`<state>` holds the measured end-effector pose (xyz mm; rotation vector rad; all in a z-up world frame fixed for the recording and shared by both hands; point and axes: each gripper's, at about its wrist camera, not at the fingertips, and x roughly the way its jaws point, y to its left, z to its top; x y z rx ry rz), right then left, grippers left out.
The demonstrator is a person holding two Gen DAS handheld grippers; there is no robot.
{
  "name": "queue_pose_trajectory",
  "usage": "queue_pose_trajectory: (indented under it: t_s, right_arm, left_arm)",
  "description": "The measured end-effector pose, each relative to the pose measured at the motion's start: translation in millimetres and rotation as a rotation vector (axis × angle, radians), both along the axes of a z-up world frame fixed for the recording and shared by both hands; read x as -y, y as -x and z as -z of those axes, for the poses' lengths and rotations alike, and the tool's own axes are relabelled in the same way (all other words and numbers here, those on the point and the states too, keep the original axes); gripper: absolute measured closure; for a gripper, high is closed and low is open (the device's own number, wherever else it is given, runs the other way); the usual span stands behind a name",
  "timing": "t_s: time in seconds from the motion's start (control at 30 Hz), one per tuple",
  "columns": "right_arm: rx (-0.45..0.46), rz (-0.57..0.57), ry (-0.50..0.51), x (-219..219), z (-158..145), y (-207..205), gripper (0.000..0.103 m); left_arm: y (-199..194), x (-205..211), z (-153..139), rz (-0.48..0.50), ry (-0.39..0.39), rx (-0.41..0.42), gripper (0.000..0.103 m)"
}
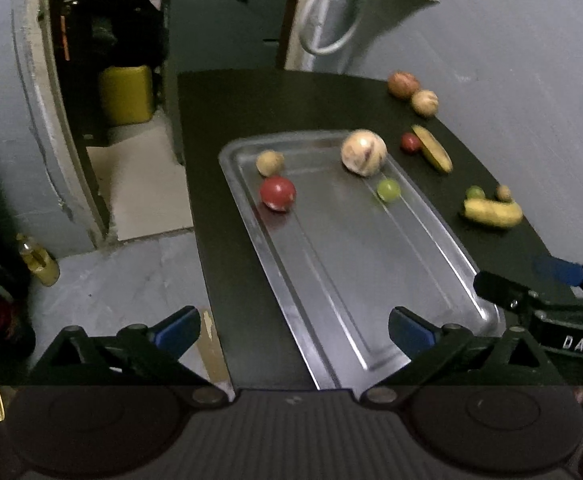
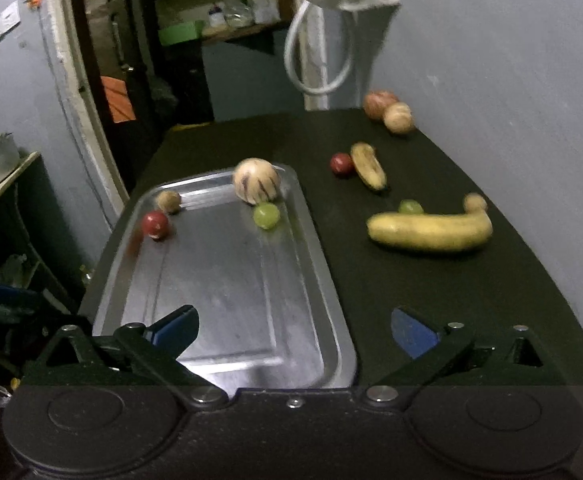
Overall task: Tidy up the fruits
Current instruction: 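Raise both tools away from the tray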
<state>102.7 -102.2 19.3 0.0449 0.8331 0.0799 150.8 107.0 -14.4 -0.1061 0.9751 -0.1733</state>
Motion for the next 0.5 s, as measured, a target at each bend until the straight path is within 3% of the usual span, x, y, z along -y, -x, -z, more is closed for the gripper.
queue_pose_trajectory:
  t_s: [0.33, 0.5]
  right_arm:
    - [-0.065, 0.123, -0.017, 38.1, 5.8, 15.3, 0.001]
    - [-0.075, 0.163, -0.015, 59.6, 5.0, 15.6, 0.001]
  left_arm:
    - [17.6, 18.3, 11.4, 0.157, -0.049, -0.074, 0.001]
    - [15.4, 36.9, 7.1, 0.213, -0.077, -0.067, 0.001]
